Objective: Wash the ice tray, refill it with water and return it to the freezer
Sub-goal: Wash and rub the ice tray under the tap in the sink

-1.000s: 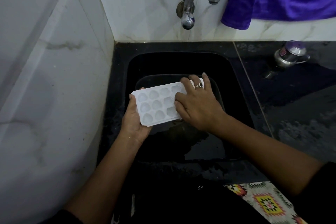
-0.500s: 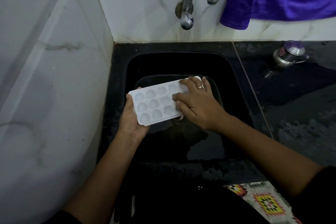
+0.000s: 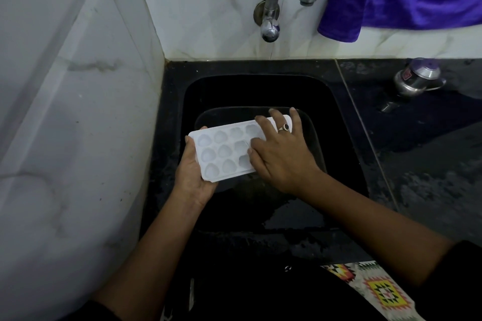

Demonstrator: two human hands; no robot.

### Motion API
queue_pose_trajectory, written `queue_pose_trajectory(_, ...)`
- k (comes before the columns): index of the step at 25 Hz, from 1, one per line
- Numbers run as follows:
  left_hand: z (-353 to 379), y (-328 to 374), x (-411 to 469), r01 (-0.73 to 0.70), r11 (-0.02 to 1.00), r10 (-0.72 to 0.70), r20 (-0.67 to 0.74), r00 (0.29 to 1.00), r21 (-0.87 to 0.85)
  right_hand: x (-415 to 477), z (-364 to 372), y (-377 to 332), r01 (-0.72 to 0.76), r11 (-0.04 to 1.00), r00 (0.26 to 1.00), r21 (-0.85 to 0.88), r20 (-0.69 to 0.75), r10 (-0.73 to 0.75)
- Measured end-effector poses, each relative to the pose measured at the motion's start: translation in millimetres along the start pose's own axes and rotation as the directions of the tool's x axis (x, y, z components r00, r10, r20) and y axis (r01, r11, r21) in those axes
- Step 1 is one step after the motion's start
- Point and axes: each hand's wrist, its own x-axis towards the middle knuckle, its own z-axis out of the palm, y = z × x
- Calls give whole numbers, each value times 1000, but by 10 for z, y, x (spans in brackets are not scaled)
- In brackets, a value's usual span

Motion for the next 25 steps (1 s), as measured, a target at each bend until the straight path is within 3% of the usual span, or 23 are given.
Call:
queue_pose_trajectory(2, 43, -31, -36, -15, 999, 15, -8, 1000, 30, 64, 3, -10, -103, 986, 994, 129, -18, 107)
queue_pose_trajectory(5, 48, -49, -39, -12, 1000, 12, 2, 1000, 24, 103, -3, -35, -270, 906, 963, 326, 95, 253)
queue_pose_trajectory(10, -67, 12, 42, 7, 1000, -7, 30, 1000, -19, -55, 8, 23, -138, 922, 990, 362, 85, 115)
queue_pose_trajectory(14, -78, -15, 84, 9, 1000, -9, 32, 999, -5, -6, 4, 45, -134, 967, 990, 218, 62, 123)
queue_pose_trajectory(17, -59, 51, 64, 13, 999, -12, 40, 999, -31, -49, 40, 82, -75, 960, 995, 269, 85, 54)
queue_pose_trajectory(20, -12, 20, 43, 28, 999, -27, 36, 999, -28, 36, -5, 92, -141, 960, 990, 242, 62, 129)
queue_pose_trajectory(25, -25, 88, 39, 48, 997, -45, 70, 997, -53, -14, 3, 127, -64, 957, 995, 284, 86, 41)
